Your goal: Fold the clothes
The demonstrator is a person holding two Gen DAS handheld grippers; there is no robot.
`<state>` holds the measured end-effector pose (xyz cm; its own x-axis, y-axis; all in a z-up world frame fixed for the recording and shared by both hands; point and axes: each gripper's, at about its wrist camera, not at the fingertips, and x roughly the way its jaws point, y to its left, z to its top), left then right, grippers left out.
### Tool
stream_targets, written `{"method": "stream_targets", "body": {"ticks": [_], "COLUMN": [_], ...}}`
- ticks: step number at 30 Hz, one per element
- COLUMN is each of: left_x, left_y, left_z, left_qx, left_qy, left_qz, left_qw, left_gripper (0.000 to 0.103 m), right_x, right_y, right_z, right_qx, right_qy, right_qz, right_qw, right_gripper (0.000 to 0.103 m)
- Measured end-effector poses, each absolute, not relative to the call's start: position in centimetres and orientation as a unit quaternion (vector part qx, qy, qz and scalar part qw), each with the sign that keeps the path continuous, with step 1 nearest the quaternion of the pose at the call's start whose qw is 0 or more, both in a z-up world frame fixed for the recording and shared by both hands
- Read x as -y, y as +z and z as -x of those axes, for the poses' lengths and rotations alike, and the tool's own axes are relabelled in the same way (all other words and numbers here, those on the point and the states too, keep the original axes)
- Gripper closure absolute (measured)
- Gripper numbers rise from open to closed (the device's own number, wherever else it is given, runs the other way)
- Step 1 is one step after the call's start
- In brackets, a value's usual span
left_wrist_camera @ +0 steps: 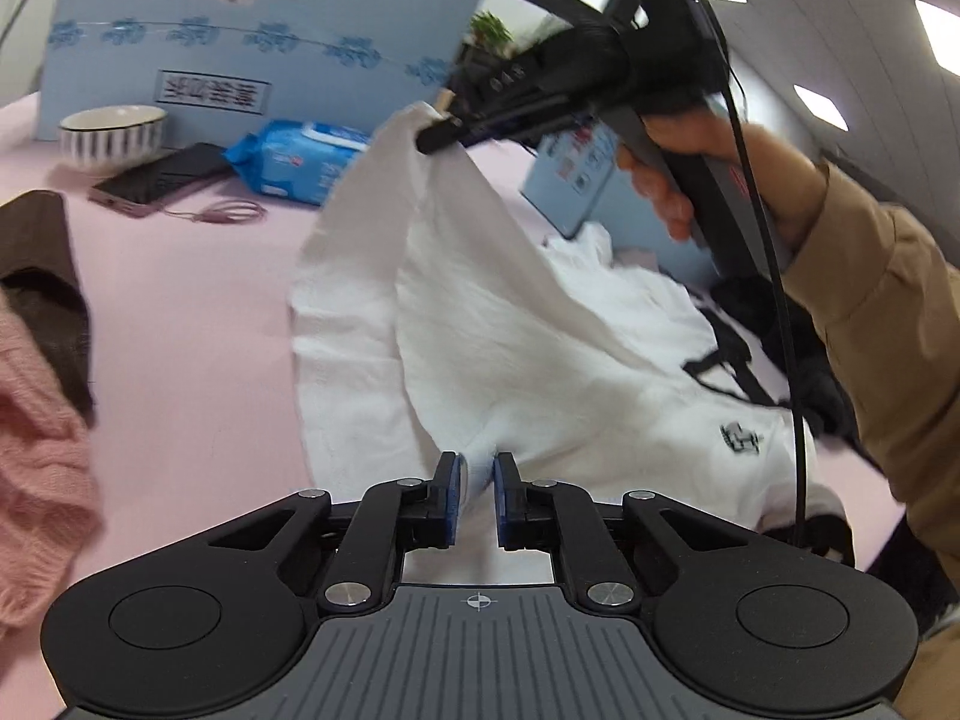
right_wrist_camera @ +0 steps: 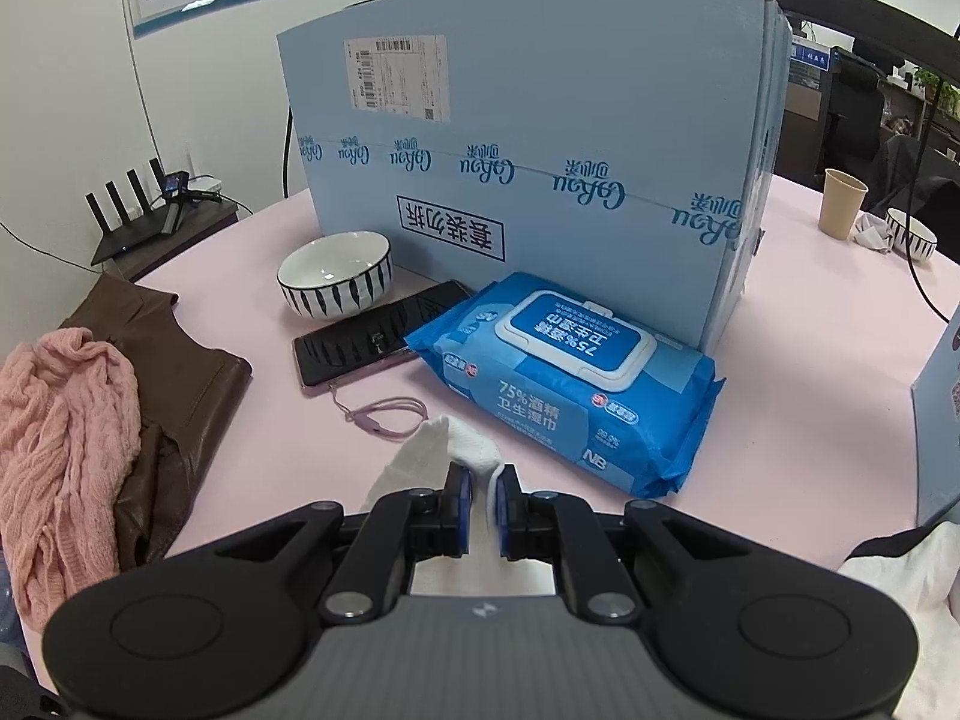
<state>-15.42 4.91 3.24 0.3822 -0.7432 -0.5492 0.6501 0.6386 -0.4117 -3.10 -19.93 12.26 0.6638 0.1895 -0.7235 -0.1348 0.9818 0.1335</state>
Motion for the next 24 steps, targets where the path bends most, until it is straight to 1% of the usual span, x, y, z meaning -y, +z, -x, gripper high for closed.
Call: {"method": "stream_targets", "body": {"ticks": [6, 8, 9, 10, 11, 12, 13, 15, 17, 18, 19, 21, 22, 24], "left_x": [-4.5, -4.6, -4.9, -5.0, -4.8, -4.3, -3.7, -2.8, -1.6, -1.3, -1.0, -0.6, -0.5, -0.2], "left_y": [2.0, 2.1, 2.6, 2.9, 3.3, 3.5, 3.7, 3.5, 3.0, 2.8, 2.5, 2.1, 2.1, 2.2], "left_z": [15.4, 15.6, 15.9, 16.0, 16.3, 16.7, 17.0, 17.1, 17.3, 17.0, 16.8, 16.3, 16.1, 16.1], "left_qx": [-0.383, -0.374, -0.355, -0.346, -0.333, -0.325, -0.316, -0.319, -0.326, -0.333, -0.339, -0.349, -0.348, -0.348], "left_qy": [-0.412, -0.407, -0.402, -0.398, -0.392, -0.392, -0.392, -0.401, -0.411, -0.411, -0.411, -0.414, -0.415, -0.420], "left_qz": [0.054, 0.052, 0.048, 0.039, 0.019, -0.005, -0.029, -0.054, -0.079, -0.081, -0.082, -0.082, -0.082, -0.087], "left_qw": [0.825, 0.832, 0.843, 0.849, 0.857, 0.861, 0.863, 0.857, 0.848, 0.845, 0.842, 0.837, 0.837, 0.834], "left_gripper": [0.092, 0.092, 0.087, 0.073, 0.064, 0.048, 0.045, 0.046, 0.048, 0.063, 0.083, 0.089, 0.094, 0.098], "right_x": [20.1, 20.4, 20.5, 20.6, 20.7, 20.7, 20.8, 20.9, 20.9, 21.0, 21.0, 21.1, 21.2, 21.4], "right_y": [12.3, 12.1, 12.1, 12.1, 12.2, 12.3, 12.4, 12.6, 12.7, 12.7, 12.7, 12.6, 12.6, 12.7], "right_z": [1.8, 1.7, 1.8, 1.9, 2.0, 2.2, 2.3, 2.5, 2.7, 2.8, 2.9, 3.0, 3.1, 3.3], "right_qx": [-0.392, -0.393, -0.395, -0.396, -0.395, -0.394, -0.393, -0.390, -0.389, -0.388, -0.388, -0.388, -0.388, -0.387], "right_qy": [0.077, 0.076, 0.078, 0.079, 0.079, 0.079, 0.080, 0.082, 0.083, 0.084, 0.085, 0.086, 0.086, 0.086], "right_qz": [-0.050, -0.057, -0.060, -0.061, -0.060, -0.058, -0.058, -0.058, -0.057, -0.057, -0.057, -0.060, -0.061, -0.062], "right_qw": [0.915, 0.914, 0.913, 0.913, 0.913, 0.914, 0.914, 0.915, 0.916, 0.916, 0.916, 0.916, 0.916, 0.916], "right_gripper": [0.093, 0.093, 0.093, 0.093, 0.093, 0.093, 0.093, 0.093, 0.093, 0.093, 0.093, 0.093, 0.093, 0.093]}}
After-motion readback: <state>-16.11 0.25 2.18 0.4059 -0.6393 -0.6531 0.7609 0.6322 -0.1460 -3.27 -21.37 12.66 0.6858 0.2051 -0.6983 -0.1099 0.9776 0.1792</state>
